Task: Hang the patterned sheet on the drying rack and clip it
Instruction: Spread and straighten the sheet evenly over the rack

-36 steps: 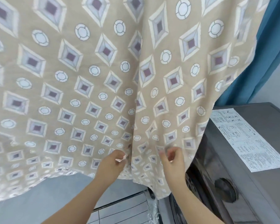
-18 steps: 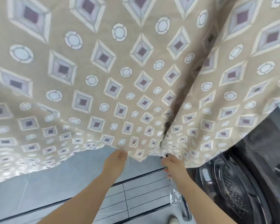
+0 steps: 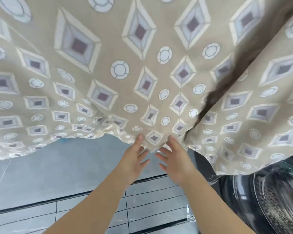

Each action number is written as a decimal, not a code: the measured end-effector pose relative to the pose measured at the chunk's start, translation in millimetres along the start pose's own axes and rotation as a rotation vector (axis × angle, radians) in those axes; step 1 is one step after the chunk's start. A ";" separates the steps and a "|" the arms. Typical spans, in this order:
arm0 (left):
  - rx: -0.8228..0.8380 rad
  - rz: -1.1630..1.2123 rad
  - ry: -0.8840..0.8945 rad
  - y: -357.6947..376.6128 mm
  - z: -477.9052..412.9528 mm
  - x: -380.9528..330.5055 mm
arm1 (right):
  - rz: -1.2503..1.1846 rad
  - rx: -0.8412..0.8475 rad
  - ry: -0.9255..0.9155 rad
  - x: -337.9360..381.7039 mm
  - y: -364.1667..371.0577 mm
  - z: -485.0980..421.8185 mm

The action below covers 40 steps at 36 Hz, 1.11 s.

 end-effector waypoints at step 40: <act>0.458 0.372 0.683 -53.7 -136.5 -68.5 | -0.309 -0.168 -0.892 12.5 -112.5 -113.2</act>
Point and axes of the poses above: each hand's wrist, its own z-axis away from the middle knuckle, its own y-axis out of the palm, x = y × z, the point moved 5 cm from there along -z, towards the middle knuckle, and after that the axes turned 12 degrees about z, right-handed, at the moved point
